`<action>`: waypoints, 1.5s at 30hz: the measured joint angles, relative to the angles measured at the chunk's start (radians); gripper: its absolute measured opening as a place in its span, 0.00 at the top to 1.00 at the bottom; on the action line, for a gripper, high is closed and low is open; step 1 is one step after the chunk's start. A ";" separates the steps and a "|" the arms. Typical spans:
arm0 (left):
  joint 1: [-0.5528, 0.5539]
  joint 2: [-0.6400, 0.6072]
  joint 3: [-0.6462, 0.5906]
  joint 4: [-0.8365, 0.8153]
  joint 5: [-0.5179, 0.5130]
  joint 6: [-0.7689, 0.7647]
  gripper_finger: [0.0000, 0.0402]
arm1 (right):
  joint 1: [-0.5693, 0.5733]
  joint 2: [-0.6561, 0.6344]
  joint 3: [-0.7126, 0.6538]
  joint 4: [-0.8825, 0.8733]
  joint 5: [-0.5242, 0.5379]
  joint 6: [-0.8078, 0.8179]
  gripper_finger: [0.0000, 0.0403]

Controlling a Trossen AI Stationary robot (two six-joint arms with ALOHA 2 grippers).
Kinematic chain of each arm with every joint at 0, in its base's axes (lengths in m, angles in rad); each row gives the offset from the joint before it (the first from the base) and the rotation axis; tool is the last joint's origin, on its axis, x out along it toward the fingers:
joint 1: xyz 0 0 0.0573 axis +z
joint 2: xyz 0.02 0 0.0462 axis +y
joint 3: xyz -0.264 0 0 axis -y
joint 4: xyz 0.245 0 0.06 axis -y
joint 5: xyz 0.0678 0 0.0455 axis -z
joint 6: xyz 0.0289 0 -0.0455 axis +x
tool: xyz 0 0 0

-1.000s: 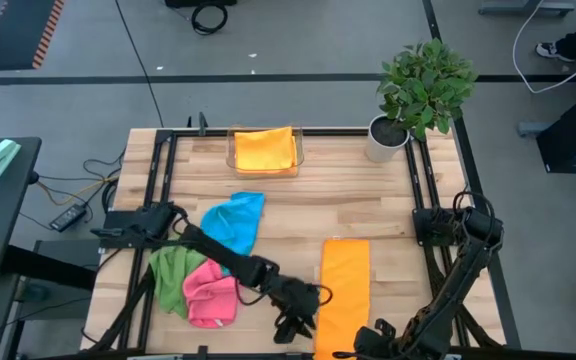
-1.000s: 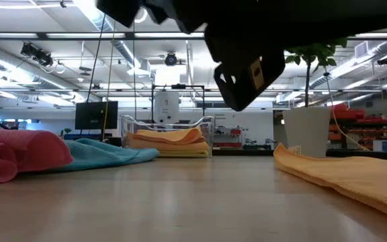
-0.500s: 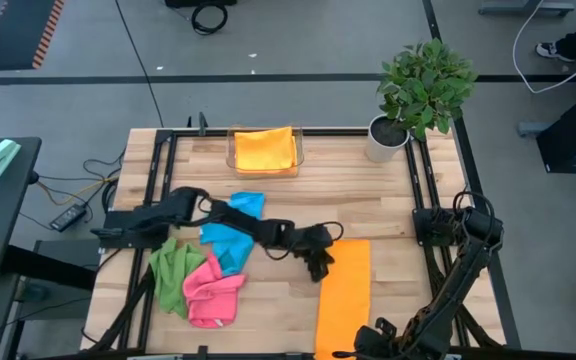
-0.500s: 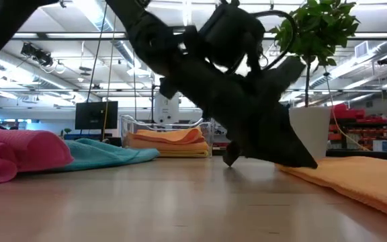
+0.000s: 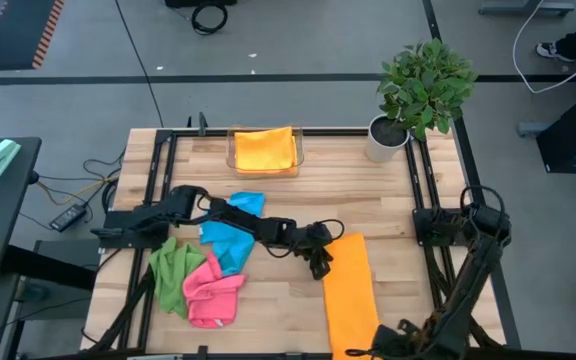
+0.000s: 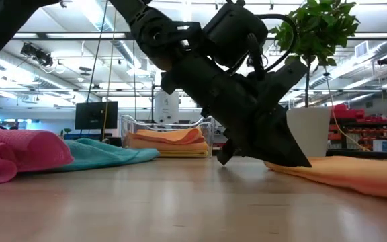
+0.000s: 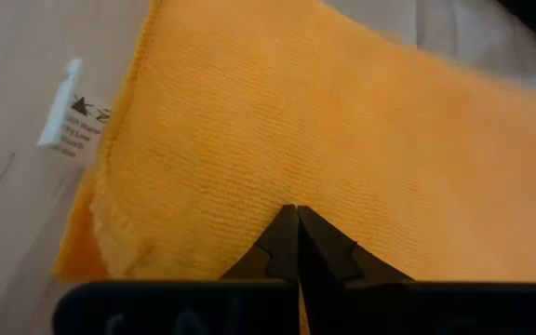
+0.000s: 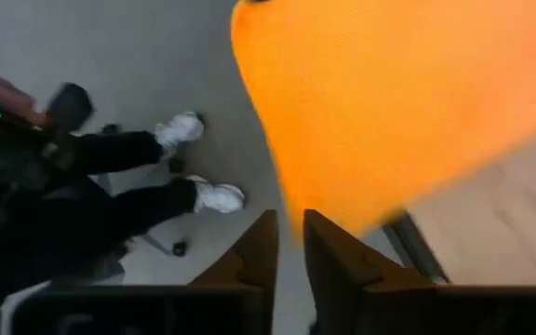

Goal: Fold microfiber towels
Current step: Fold the orange microfiber towel

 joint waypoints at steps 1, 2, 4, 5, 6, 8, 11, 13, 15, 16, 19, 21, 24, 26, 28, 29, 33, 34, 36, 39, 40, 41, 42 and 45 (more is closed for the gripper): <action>0.000 0.000 0.000 -0.007 -0.001 -0.012 0.99 | 0.010 -0.013 0.000 -0.029 -0.006 0.022 0.81; 0.001 -0.001 0.000 -0.011 -0.002 -0.021 0.98 | 0.021 -0.025 0.000 -0.055 -0.010 0.046 0.79; 0.004 -0.001 0.000 -0.013 -0.006 -0.048 0.98 | 0.040 -0.051 0.000 -0.105 -0.011 0.084 0.74; 0.005 -0.001 0.000 -0.017 -0.012 -0.064 0.97 | 0.049 -0.061 0.000 -0.128 -0.011 0.104 0.71; 0.006 -0.002 0.000 -0.020 -0.017 -0.075 0.98 | 0.059 -0.071 0.000 -0.154 -0.009 0.123 0.69; 0.008 -0.002 0.000 -0.027 -0.024 -0.098 0.99 | 0.073 -0.080 0.000 -0.194 0.019 0.157 0.66; 0.011 -0.018 0.000 -0.090 -0.065 -0.167 0.98 | 0.083 -0.083 -0.012 -0.193 0.112 0.166 0.64; 0.010 -0.031 0.001 -0.133 -0.123 -0.193 0.99 | 0.071 -0.084 -0.047 -0.193 0.149 0.159 0.64; 0.012 -0.044 0.001 -0.193 -0.169 -0.197 0.99 | 0.043 -0.090 -0.101 -0.189 0.163 0.133 0.67; 0.016 -0.054 0.001 -0.221 -0.177 -0.198 0.99 | 0.025 -0.102 -0.136 -0.183 0.164 0.110 0.68; 0.026 -0.089 0.002 -0.360 -0.247 -0.229 0.98 | -0.050 -0.174 -0.265 -0.108 0.164 0.006 0.74; 0.036 -0.121 0.002 -0.526 -0.331 -0.264 0.99 | -0.107 -0.241 -0.368 -0.009 0.166 -0.080 0.79; 0.063 -0.174 -0.009 -0.646 -0.368 -0.269 0.99 | -0.177 -0.350 -0.538 0.185 0.171 -0.185 0.86; 0.078 -0.210 -0.013 -0.694 -0.372 -0.268 0.97 | -0.219 -0.412 -0.649 0.317 0.170 -0.226 0.89; 0.091 -0.249 -0.021 -0.752 -0.361 -0.264 0.97 | -0.263 -0.452 -0.745 0.431 0.169 -0.249 0.90; 0.094 -0.272 -0.022 -0.755 -0.360 -0.251 0.97 | -0.283 -0.463 -0.783 0.491 0.170 -0.265 0.90; 0.078 -0.379 -0.013 -0.764 -0.364 -0.121 0.99 | -0.349 -0.449 -0.858 0.730 0.179 -0.329 0.90; 0.069 -0.394 -0.012 -0.772 -0.366 -0.083 0.99 | -0.360 -0.430 -0.859 0.757 0.201 -0.336 0.90; 0.056 -0.412 -0.014 -0.785 -0.360 -0.015 0.98 | -0.371 -0.391 -0.847 0.751 0.256 -0.298 0.90; 0.049 -0.418 -0.013 -0.778 -0.344 0.083 0.97 | -0.369 -0.326 -0.816 0.756 0.301 -0.228 0.90; 0.053 -0.408 -0.014 -0.781 -0.326 0.106 0.97 | -0.369 -0.299 -0.807 0.754 0.295 -0.199 0.90; 0.058 -0.394 -0.017 -0.769 -0.303 0.124 0.98 | -0.368 -0.271 -0.803 0.758 0.277 -0.178 0.90; 0.064 -0.375 -0.025 -0.752 -0.276 0.135 0.99 | -0.365 -0.244 -0.802 0.753 0.257 -0.159 0.90; 0.071 -0.322 -0.043 -0.715 -0.214 0.147 0.98 | -0.362 -0.181 -0.795 0.762 0.212 -0.125 0.90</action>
